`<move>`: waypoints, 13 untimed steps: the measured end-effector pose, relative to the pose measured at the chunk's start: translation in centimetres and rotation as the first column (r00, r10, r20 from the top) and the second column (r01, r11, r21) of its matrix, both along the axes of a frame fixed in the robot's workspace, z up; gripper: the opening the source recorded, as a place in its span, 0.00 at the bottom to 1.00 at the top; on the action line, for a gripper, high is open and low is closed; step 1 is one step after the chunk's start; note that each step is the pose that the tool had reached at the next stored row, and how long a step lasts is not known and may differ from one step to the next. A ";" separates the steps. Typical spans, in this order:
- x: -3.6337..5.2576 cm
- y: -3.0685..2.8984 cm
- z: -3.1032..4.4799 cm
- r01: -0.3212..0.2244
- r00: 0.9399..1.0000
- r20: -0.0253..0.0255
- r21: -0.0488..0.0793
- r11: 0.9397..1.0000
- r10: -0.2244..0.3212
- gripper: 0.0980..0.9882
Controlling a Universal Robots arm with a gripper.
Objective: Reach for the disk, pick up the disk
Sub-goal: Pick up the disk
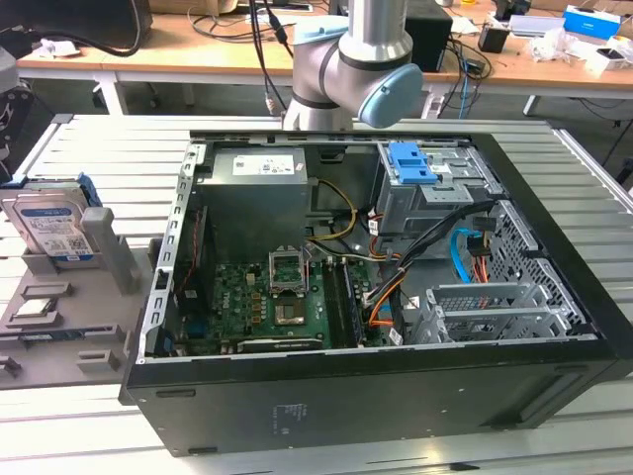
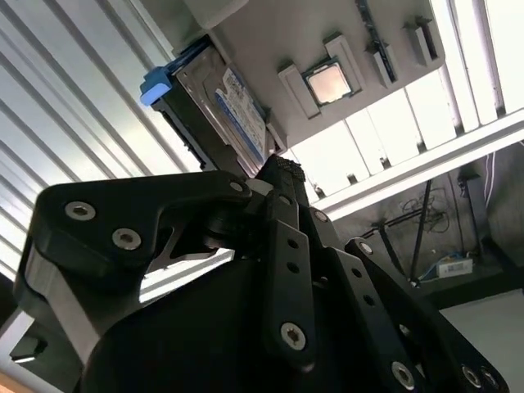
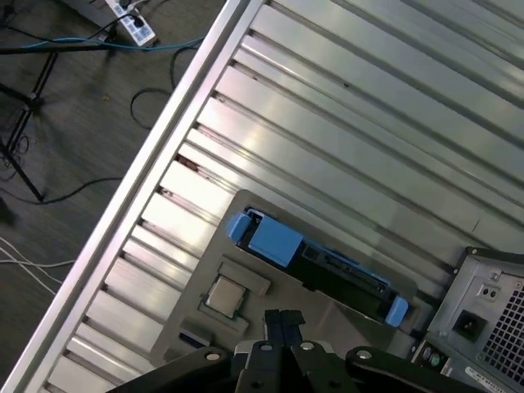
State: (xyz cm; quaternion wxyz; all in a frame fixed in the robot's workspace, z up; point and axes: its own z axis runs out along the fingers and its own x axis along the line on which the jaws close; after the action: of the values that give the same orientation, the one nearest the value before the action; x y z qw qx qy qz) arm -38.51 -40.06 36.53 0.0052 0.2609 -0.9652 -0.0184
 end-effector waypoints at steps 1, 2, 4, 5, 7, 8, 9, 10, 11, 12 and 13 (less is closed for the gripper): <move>0.00 0.00 0.00 -0.014 1.000 0.000 0.000 1.000 0.014 0.01; 0.00 0.00 0.00 -0.027 1.000 0.000 0.000 1.000 0.027 0.01; 0.00 0.00 0.00 -0.043 0.999 0.000 0.000 0.999 0.043 0.01; 0.00 0.00 0.00 -0.059 0.998 0.000 0.000 0.998 0.059 0.01; 0.00 0.00 0.00 -0.076 0.997 0.000 0.000 0.997 0.076 0.01; 0.00 0.00 0.00 -0.106 0.994 0.000 0.000 0.994 0.106 0.01; 0.00 0.00 0.00 -0.179 0.984 0.000 0.000 0.984 0.179 0.01; 0.00 0.00 0.00 -0.210 0.978 0.000 0.000 0.978 0.210 0.01; 0.00 0.00 0.00 -0.219 0.976 0.000 0.000 0.976 0.219 0.01; 0.00 0.00 0.00 -0.226 0.974 0.000 0.000 0.974 0.226 0.01; 0.00 0.00 0.00 -0.244 0.970 0.000 0.000 0.970 0.244 0.01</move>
State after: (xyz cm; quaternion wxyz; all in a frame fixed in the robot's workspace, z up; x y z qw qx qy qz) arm -38.50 -40.07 36.53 0.0074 0.3776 -0.9258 -0.0176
